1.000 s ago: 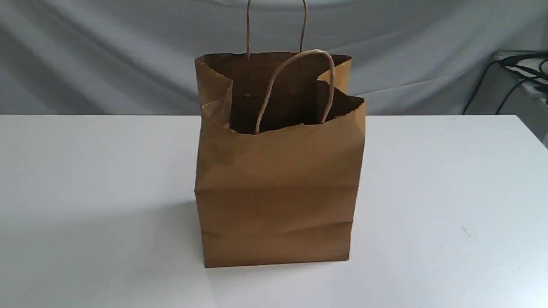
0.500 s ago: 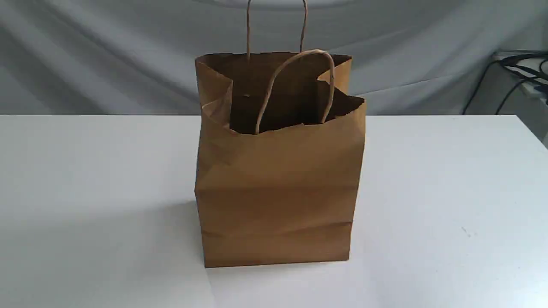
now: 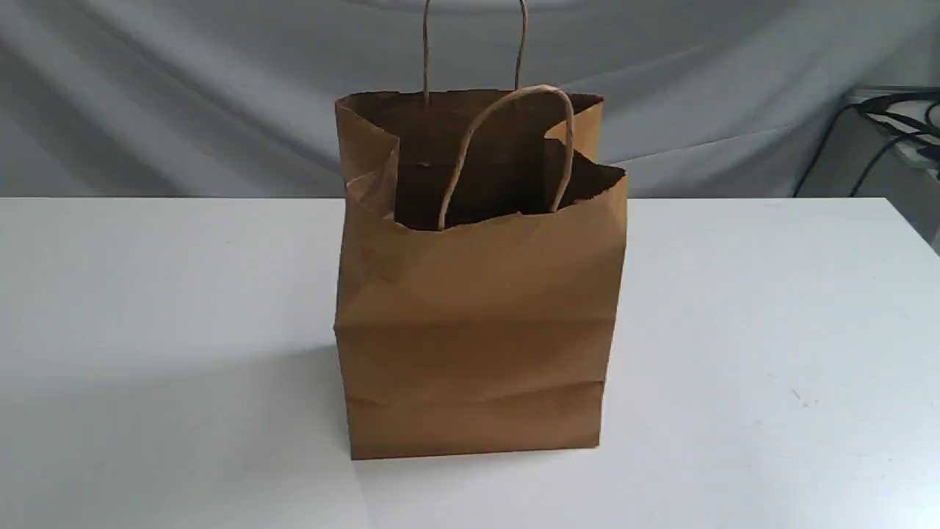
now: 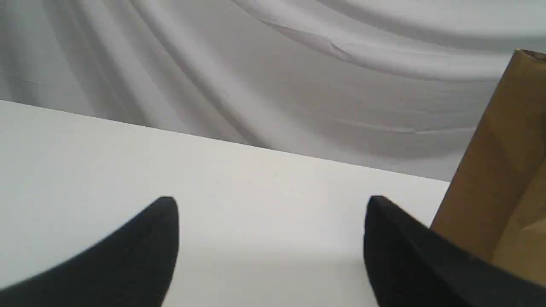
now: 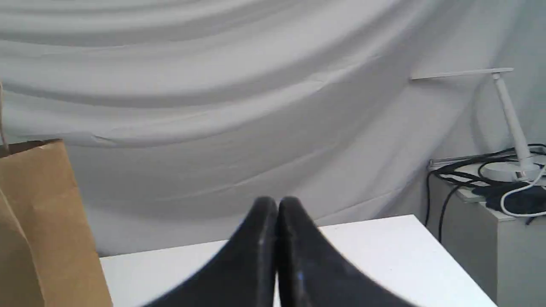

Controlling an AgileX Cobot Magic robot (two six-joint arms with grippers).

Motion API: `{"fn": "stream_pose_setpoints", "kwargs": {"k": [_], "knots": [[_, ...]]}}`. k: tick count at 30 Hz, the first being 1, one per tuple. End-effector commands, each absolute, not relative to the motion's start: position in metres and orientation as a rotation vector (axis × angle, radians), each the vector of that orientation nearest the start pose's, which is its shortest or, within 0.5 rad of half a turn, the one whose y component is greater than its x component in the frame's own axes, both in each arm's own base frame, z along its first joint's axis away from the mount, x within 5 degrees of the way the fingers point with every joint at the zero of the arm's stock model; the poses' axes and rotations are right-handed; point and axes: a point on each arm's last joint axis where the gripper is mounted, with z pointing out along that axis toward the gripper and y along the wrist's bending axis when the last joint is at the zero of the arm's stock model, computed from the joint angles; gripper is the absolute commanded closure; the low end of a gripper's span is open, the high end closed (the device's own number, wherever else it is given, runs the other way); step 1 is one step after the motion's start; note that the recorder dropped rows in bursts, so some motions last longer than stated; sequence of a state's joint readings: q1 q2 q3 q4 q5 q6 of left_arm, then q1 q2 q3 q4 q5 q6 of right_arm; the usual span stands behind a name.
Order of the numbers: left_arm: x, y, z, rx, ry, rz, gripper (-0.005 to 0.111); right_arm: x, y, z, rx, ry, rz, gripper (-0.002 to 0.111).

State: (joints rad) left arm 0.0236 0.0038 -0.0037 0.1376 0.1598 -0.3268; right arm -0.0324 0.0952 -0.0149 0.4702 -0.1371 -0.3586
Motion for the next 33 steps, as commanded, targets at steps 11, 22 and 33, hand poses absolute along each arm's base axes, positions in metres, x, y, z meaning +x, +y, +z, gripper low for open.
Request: {"fn": "stream_pose_setpoints", "kwargs": {"k": [11, 22, 33], "knots": [[0.056, 0.003, 0.199, -0.193, 1.626, -0.111, 0.043, 0.057, -0.006, 0.217, 0.107, 1.44, -0.019, 0.108], [0.056, 0.003, 0.199, -0.193, 1.626, -0.111, 0.043, 0.058, -0.004, 0.204, 0.007, 1.593, -0.098, 0.108], [0.056, 0.003, 0.199, -0.193, 1.626, -0.111, 0.043, 0.058, -0.004, 0.204, 0.012, 1.597, -0.093, 0.108]]}}
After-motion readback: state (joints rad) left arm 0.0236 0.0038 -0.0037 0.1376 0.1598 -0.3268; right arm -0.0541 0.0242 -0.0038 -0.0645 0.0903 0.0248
